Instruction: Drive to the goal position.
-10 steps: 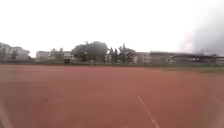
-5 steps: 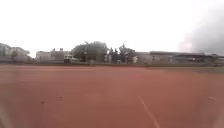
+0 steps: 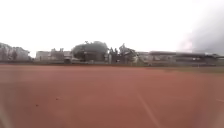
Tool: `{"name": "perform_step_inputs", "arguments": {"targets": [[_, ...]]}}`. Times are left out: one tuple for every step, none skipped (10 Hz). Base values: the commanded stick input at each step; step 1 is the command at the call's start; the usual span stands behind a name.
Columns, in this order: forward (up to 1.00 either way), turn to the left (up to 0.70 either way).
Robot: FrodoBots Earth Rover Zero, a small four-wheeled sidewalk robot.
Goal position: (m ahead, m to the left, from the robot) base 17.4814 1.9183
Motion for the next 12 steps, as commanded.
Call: {"name": "perform_step_inputs", "arguments": {"targets": [[0.3, 0.0], [0.3, 0.0], [0.3, 0.0], [0.3, 0.0], [0.3, 0.0], [0.3, 0.0], [0.3, 0.0], [0.3, 0.0], [0.3, 0.0], [0.3, 0.0], [0.3, 0.0], [0.3, 0.0]]}}
